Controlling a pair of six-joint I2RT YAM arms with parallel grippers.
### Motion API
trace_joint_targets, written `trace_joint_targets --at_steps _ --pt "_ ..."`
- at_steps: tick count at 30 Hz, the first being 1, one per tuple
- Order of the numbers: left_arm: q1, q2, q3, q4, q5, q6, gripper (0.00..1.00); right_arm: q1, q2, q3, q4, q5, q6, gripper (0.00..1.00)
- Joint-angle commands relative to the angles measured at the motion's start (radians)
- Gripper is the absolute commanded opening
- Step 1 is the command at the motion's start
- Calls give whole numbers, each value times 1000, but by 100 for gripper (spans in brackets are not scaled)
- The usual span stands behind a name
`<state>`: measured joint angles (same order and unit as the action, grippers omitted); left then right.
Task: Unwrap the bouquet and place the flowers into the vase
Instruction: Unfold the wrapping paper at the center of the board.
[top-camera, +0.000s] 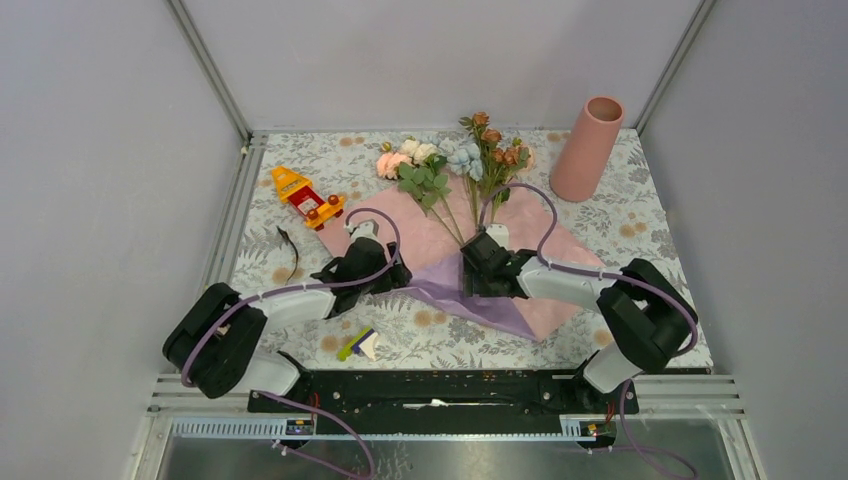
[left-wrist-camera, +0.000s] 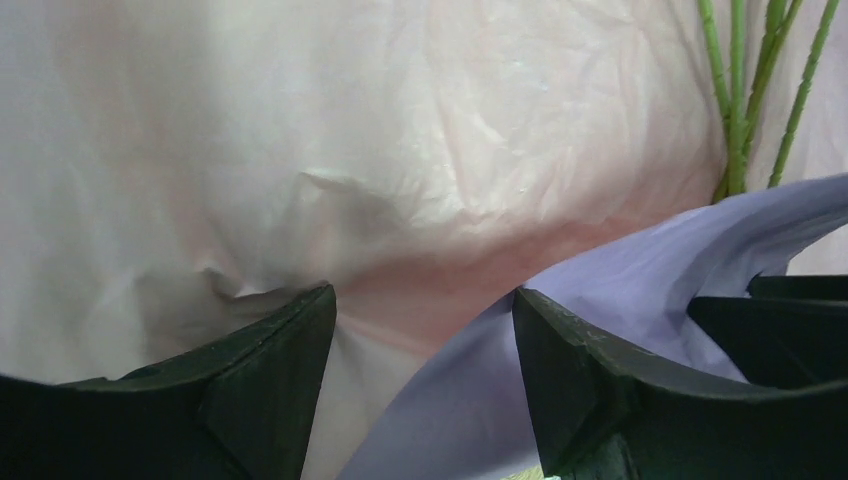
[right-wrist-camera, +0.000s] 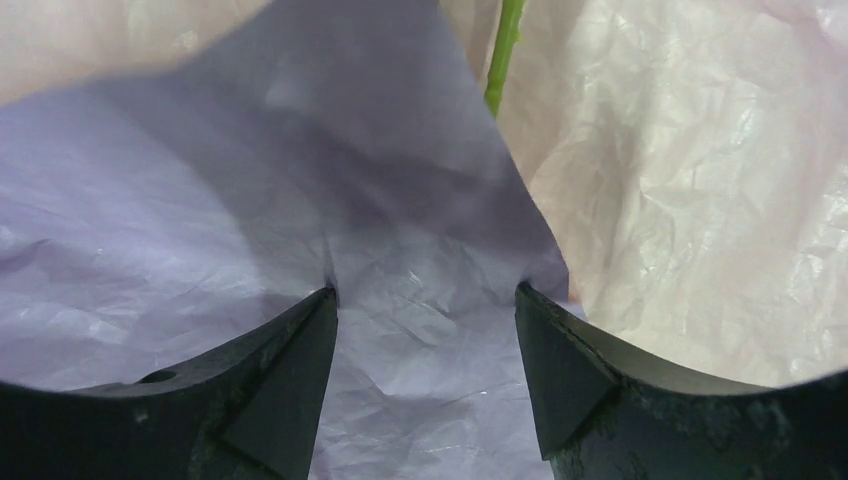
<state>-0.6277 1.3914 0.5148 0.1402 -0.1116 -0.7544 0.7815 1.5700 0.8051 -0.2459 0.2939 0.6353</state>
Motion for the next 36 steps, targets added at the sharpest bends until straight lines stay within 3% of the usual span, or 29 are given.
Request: trace_joint_targets --at_steps 1,13,18,25,30,36 --pt "16 -70 -46 -92 -45 39 73 -33 -42 -4 -54 13 -50 74" --pt "22 -335 8 -314 -44 90 76 -49 -343 16 -152 -154 -192 95" --pt "57 -395 57 -370 49 115 80 -108 -332 19 -99 -331 -275 96" --pt "73 -318 88 -251 372 189 81 -240 -215 48 -62 -534 -328 95" --pt "73 -205 124 -205 422 223 81 -320 -169 44 -17 -748 -370 94" --pt "71 -143 140 -157 562 198 77 -321 -144 31 27 -931 -379 85"
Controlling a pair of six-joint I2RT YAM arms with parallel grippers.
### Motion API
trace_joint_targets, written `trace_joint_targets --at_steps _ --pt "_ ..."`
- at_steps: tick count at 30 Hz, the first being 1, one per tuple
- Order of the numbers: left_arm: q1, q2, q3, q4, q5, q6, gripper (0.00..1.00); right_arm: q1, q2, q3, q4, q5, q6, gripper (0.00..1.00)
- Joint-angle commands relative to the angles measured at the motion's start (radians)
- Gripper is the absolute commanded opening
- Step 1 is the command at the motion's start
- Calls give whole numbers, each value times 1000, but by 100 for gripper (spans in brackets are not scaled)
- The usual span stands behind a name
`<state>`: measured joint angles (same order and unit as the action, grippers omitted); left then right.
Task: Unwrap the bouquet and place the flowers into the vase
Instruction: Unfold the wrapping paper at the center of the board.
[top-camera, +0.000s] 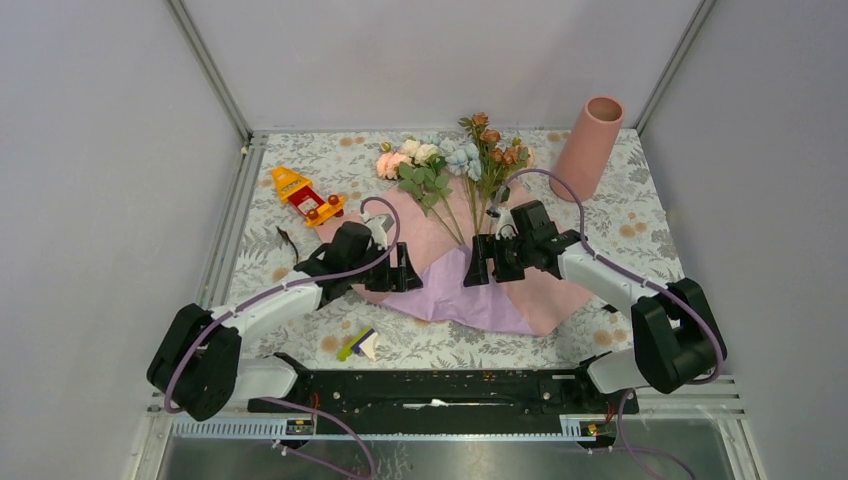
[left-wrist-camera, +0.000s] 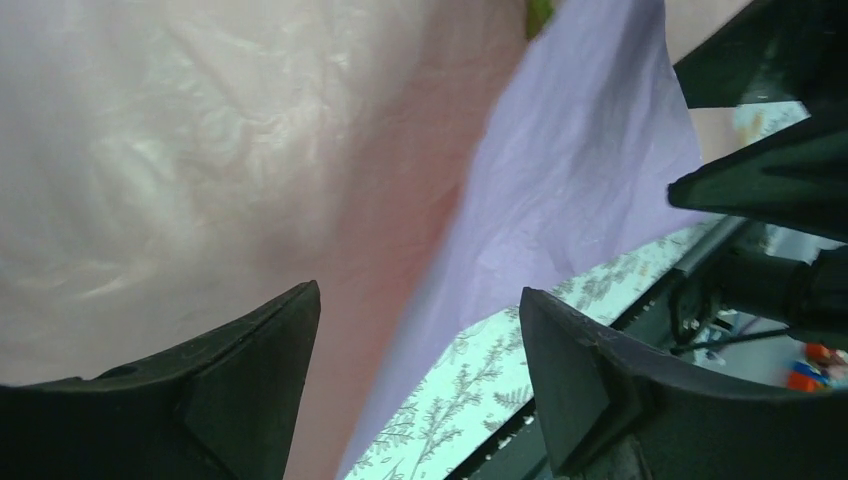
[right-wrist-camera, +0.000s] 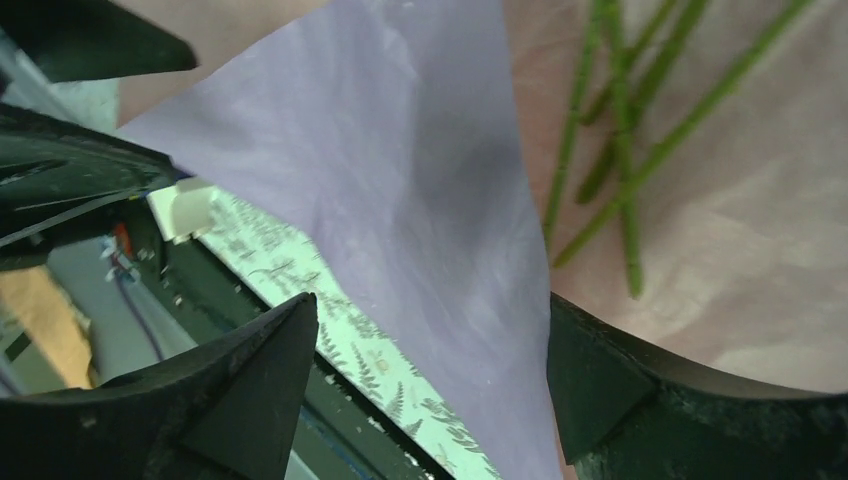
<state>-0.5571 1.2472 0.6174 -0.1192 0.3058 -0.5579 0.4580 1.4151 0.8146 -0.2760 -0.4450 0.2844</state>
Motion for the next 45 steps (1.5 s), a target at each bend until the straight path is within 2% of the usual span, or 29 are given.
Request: trace_joint_targets --at_steps 1,5,8,15,20,23,26,30,33,35,37,40,45 --pt "0 -10 26 108 161 -5 77 2 4 14 60 -207 -26 84" --pt "-1 -108 -32 92 203 -17 77 4 -70 -48 87 -263 2 83" --pt "-3 -171 -52 13 265 -46 77 35 -139 -69 50 -292 31 82" --pt "-7 -379 -173 -77 364 -195 78 244 -313 -109 -51 -251 98 83" --pt "-6 -523 -108 -263 355 -147 79 328 -438 -151 -97 -272 162 83" --pt "-3 -546 -17 -336 316 -107 80 344 -520 -126 -185 -230 159 83" --pt "-1 -502 54 -308 269 -77 80 344 -594 -85 -229 -140 164 83" --pt "-16 -384 94 -178 219 -73 78 344 -639 -31 -228 83 205 81" --pt "-90 -294 94 -61 146 -90 75 344 -609 -13 -230 271 248 73" --pt "-170 -218 92 7 90 -105 72 344 -550 -11 -224 343 275 67" --pt "-248 -153 84 56 39 -119 68 346 -493 -23 -215 375 310 62" --pt "-346 -75 48 126 -27 -151 61 359 -440 -97 -105 381 377 60" --pt "-409 17 -52 275 -49 -240 56 383 -350 -202 2 373 455 59"
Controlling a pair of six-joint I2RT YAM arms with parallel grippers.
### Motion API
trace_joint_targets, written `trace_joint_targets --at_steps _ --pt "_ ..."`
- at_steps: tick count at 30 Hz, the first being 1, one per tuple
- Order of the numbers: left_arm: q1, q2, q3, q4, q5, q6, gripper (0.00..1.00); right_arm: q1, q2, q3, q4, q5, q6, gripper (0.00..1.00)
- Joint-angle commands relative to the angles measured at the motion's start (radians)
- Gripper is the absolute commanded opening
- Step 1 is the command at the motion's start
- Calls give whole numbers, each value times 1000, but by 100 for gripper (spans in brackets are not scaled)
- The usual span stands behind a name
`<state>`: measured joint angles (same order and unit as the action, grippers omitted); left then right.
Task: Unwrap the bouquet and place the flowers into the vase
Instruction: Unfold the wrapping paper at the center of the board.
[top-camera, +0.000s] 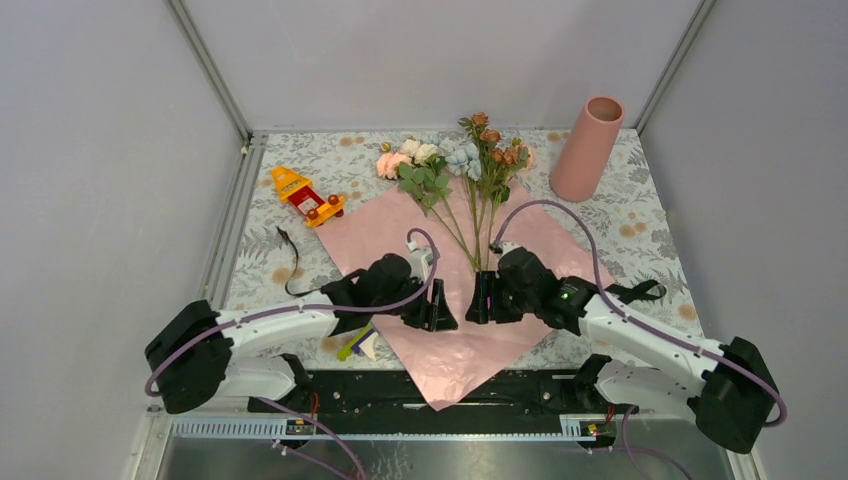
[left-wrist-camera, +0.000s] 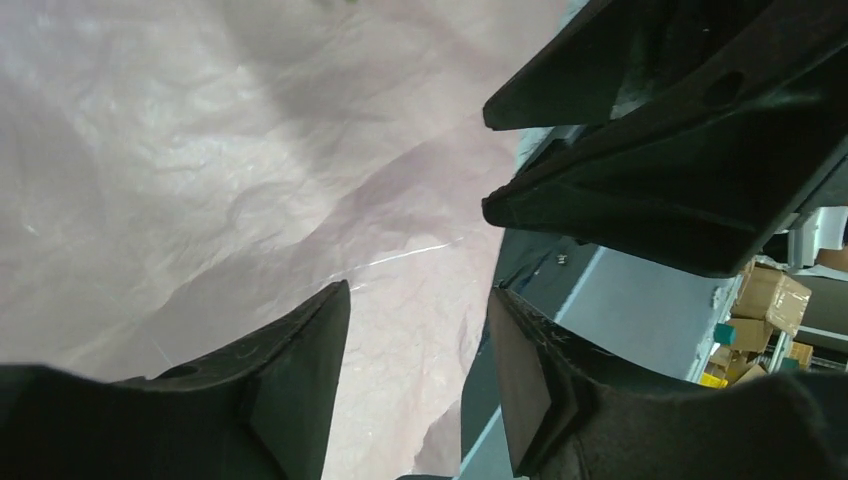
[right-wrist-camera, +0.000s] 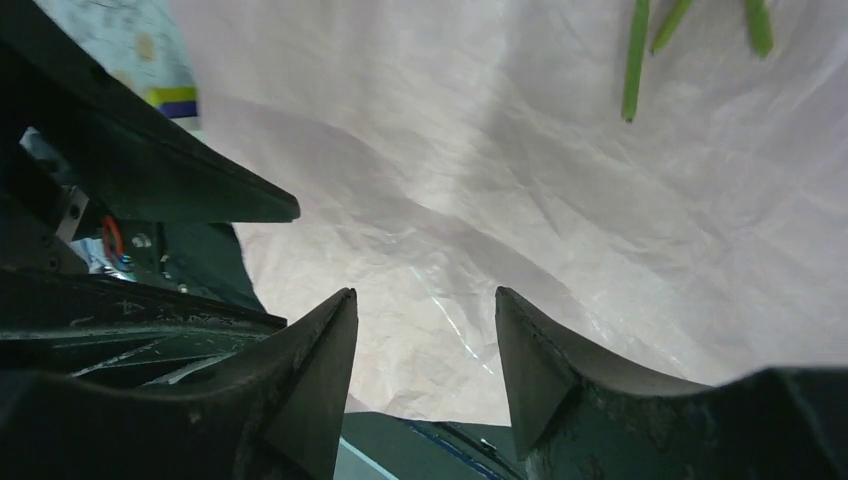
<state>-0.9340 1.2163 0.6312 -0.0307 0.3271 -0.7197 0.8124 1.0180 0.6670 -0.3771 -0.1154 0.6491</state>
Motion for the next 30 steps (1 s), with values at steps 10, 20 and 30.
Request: trace_joint_targets --at_steps 10,20,30 --pt "-53 187 -176 258 -77 -126 53 31 171 -134 122 95 147 62" --pt "-54 95 -304 241 -116 -189 52 -98 104 -252 72 140 205 64" --pt "-52 1 -291 135 -186 -167 52 -361 -72 -288 -76 276 151 87"
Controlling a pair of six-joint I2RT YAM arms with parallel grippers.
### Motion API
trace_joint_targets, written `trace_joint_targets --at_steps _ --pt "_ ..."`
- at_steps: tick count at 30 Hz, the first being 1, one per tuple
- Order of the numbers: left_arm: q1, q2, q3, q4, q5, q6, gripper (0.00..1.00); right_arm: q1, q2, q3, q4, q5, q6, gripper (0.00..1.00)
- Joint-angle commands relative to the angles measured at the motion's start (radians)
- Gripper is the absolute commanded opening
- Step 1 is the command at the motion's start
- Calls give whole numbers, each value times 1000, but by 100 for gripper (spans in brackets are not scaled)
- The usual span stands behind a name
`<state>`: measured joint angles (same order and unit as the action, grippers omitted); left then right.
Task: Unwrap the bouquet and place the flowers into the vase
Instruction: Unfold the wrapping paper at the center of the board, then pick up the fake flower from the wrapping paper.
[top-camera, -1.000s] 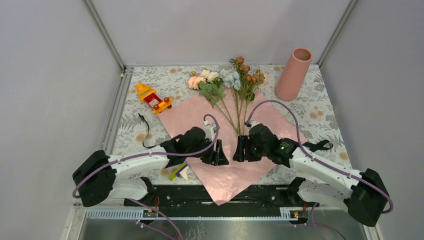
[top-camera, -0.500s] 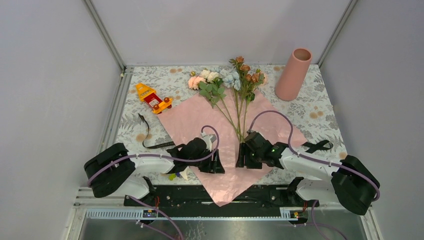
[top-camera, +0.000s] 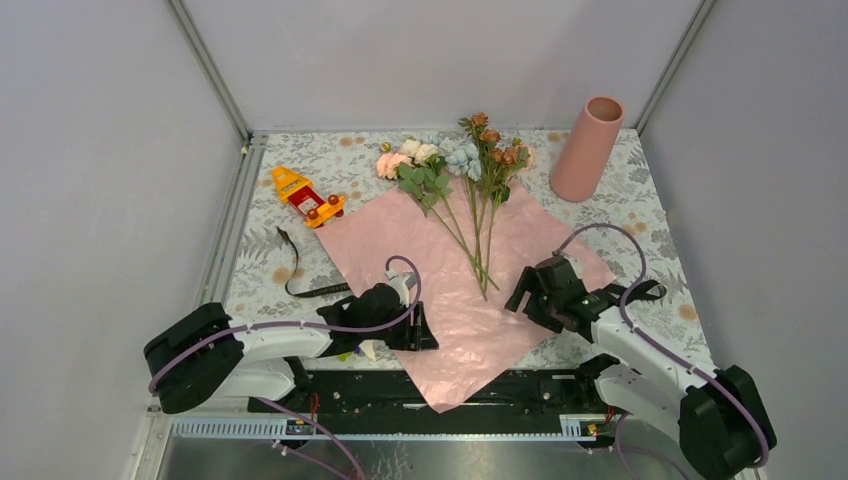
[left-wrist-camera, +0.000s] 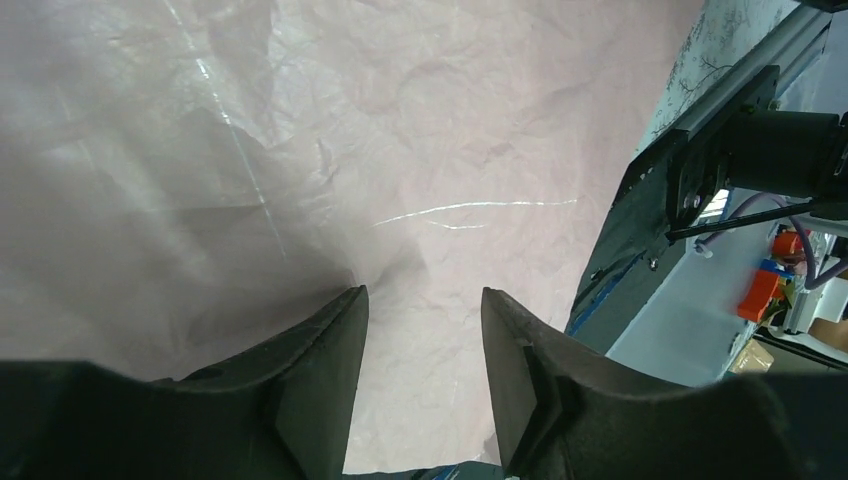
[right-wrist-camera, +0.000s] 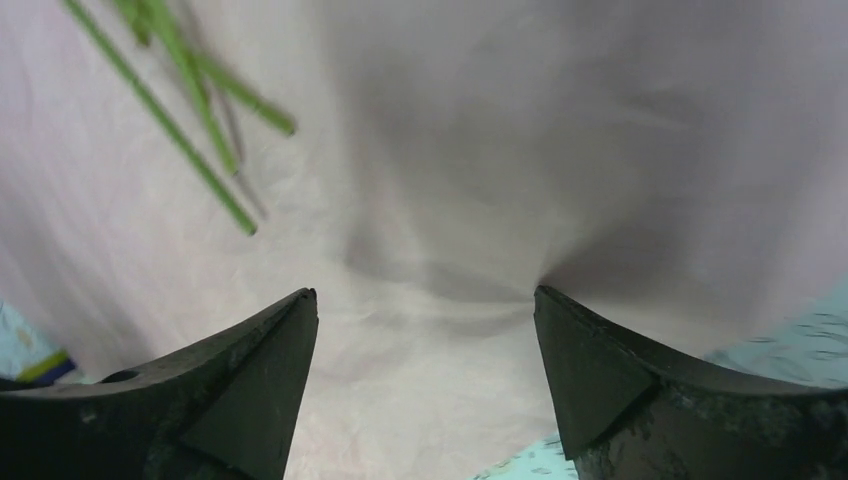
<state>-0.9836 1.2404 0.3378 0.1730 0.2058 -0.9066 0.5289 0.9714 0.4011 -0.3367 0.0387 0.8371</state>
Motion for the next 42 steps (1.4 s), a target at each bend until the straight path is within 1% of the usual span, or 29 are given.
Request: trace_joint_targets --at_steps 1,3,6,10,12,16,19,21,24,28,32,34,37,40,42 --pt "-3 -25 6 -71 -67 21 52 -104 -29 -19 -117 131 -43 89" --pt "-3 -32 7 -69 -71 26 52 -163 -24 -13 -115 145 -55 93" --pt "-3 -56 0 -60 -71 34 52 -266 9 13 -110 116 -84 95" --pt "-3 -105 5 -99 -112 40 52 -417 62 43 -110 22 -117 96" --pt "-1 -131 14 -120 -126 40 53 -462 70 58 -111 1 -136 96" --pt "9 -182 70 -195 -139 63 64 -477 37 111 -158 31 -185 93" --pt "51 -227 126 -257 -133 89 75 -477 -31 145 -203 46 -213 92" --pt "93 -250 163 -283 -115 107 78 -476 -89 154 -211 35 -230 91" --pt "171 -258 219 -293 -99 118 79 -475 -171 152 -211 -12 -263 88" --pt "252 -181 336 -238 -69 97 79 -475 -241 141 -212 -73 -267 86" --pt "276 -53 463 -156 -111 68 77 -476 -268 142 -208 -132 -283 84" --pt "302 19 489 -77 -119 18 74 -476 -279 142 -209 -161 -298 84" --pt "348 112 474 92 -163 -71 65 -475 -298 143 -217 -182 -313 84" --pt "366 215 507 148 -235 -100 63 -475 -323 134 -216 -208 -310 84" --pt "374 287 544 175 -255 -117 63 -475 -338 128 -216 -220 -304 84"
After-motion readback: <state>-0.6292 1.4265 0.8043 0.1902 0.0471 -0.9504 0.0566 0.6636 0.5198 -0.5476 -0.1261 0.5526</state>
